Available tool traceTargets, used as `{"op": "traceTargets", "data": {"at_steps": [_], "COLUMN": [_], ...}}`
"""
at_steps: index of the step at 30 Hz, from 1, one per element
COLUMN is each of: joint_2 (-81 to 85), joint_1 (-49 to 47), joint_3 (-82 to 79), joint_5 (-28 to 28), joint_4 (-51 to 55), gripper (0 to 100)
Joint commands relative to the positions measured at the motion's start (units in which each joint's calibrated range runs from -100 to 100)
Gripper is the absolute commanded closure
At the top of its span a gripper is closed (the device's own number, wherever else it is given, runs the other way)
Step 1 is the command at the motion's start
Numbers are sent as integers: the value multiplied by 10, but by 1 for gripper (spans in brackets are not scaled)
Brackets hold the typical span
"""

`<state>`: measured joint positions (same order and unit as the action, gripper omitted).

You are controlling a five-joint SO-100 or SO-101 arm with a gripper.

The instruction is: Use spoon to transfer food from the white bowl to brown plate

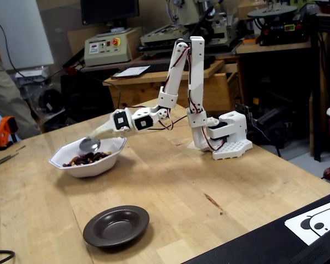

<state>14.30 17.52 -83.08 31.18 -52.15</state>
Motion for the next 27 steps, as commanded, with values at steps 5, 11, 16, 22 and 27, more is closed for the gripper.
{"op": "traceTargets", "data": {"at_steps": [5, 11, 16, 22, 27], "joint_2": [-17, -31, -30, -27, -30], "joint_1": [-43, -43, -40, -34, -8], "joint_3": [3, 6, 9, 9, 10], "joint_5": [-2, -2, 1, 3, 24], "joint_4": [-4, -4, -4, -4, -4], "gripper": [96, 96, 96, 96, 96]}}
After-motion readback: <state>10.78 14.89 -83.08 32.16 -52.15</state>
